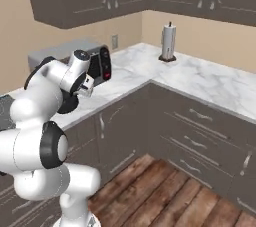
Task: The kettle is done boiling. Turn off the stove, then wait for 300 timesteps before moving the kettle to the dining table.
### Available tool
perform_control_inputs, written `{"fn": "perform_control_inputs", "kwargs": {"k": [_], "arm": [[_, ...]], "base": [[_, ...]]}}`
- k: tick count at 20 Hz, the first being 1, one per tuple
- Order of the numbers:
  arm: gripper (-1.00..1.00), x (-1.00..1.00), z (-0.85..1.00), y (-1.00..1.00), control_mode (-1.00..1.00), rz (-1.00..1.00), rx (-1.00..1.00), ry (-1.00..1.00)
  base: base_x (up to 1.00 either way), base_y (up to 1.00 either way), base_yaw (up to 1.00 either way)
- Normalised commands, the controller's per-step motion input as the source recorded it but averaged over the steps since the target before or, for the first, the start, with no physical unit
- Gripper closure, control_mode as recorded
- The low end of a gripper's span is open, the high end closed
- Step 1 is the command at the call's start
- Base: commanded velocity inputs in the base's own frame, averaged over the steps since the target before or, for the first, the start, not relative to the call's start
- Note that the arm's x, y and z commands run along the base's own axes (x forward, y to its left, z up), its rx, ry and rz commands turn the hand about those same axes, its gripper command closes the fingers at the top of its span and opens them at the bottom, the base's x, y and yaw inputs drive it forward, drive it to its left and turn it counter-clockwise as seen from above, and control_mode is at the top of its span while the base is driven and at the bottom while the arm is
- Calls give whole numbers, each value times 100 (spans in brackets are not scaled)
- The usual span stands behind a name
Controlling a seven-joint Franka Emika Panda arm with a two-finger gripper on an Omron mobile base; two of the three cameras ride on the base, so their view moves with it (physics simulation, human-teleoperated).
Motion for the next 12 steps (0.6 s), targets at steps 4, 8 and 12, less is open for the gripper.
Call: {"fn": "perform_control_inputs", "kwargs": {"k": [4,8,12], "arm": [[100,0,0,0,100,0,0,0],[100,0,0,0,100,0,0,0],[100,0,0,0,100,0,0,0]], "base": [[-10,-16,-59],[-8,-18,-59],[-7,-21,-59]]}}
